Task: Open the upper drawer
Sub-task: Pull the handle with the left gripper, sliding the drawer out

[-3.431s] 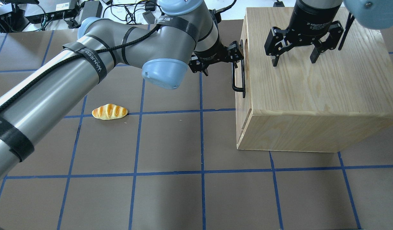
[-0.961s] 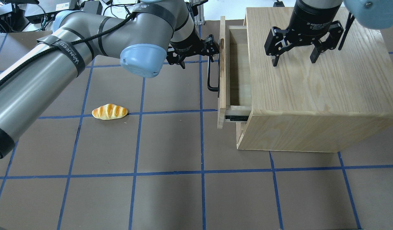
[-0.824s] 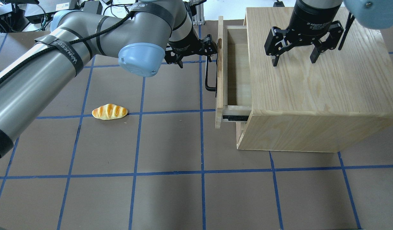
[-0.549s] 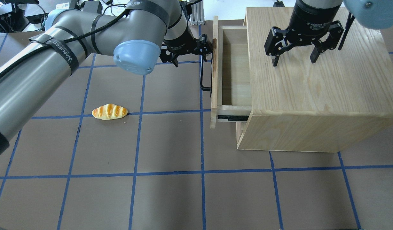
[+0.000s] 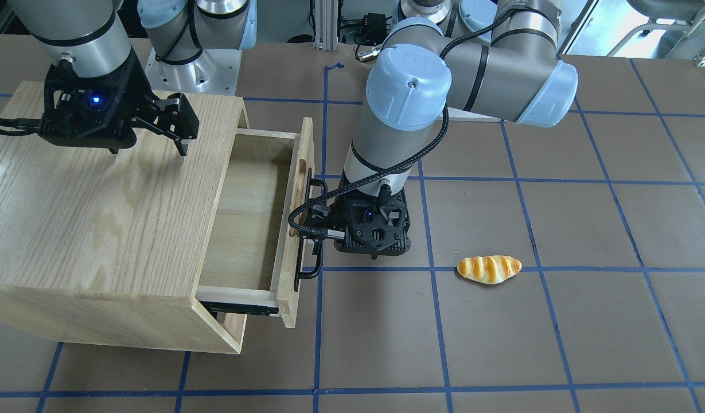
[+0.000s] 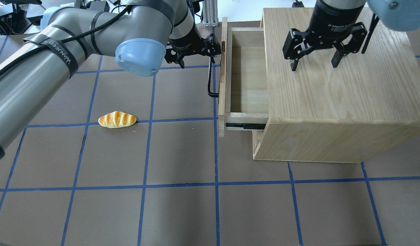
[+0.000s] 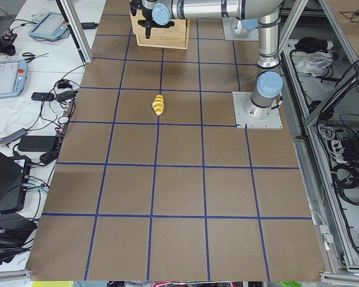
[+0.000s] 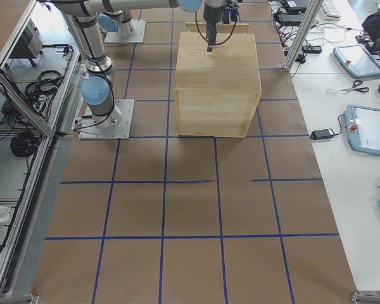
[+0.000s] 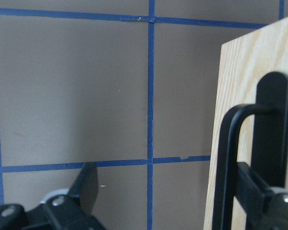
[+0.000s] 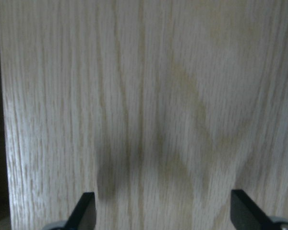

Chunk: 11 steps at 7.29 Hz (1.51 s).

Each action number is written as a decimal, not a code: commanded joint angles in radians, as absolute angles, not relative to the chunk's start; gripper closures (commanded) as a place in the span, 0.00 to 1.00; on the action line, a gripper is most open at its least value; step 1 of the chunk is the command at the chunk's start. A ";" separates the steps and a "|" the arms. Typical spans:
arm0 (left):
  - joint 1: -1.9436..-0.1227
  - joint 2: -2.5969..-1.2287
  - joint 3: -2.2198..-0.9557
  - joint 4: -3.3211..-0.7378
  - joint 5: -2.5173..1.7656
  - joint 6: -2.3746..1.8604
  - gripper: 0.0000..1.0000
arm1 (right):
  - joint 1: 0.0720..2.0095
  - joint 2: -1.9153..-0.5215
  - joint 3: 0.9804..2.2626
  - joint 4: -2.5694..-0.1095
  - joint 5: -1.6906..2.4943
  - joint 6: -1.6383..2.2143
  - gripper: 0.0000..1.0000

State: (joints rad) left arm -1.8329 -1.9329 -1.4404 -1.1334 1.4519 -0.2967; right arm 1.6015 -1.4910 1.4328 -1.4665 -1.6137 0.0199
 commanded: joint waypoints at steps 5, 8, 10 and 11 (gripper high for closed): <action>-1.812 -1.928 -1.437 -1.150 1.479 -0.229 0.00 | 1.601 -1.491 1.434 -1.466 -1.614 0.018 0.00; -1.793 -1.925 -1.437 -1.152 1.483 -0.173 0.00 | 1.601 -1.491 1.434 -1.466 -1.614 0.018 0.00; -1.792 -1.922 -1.436 -1.152 1.485 -0.147 0.00 | 1.601 -1.491 1.433 -1.466 -1.614 0.020 0.00; -1.792 -1.924 -1.436 -1.151 1.486 -0.132 0.00 | 1.601 -1.491 1.433 -1.466 -1.614 0.020 0.00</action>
State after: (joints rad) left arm -1.7925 -1.9231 -1.4360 -1.1517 1.4847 -0.1483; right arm 1.6015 -1.4910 1.4330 -1.4665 -1.6138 0.0198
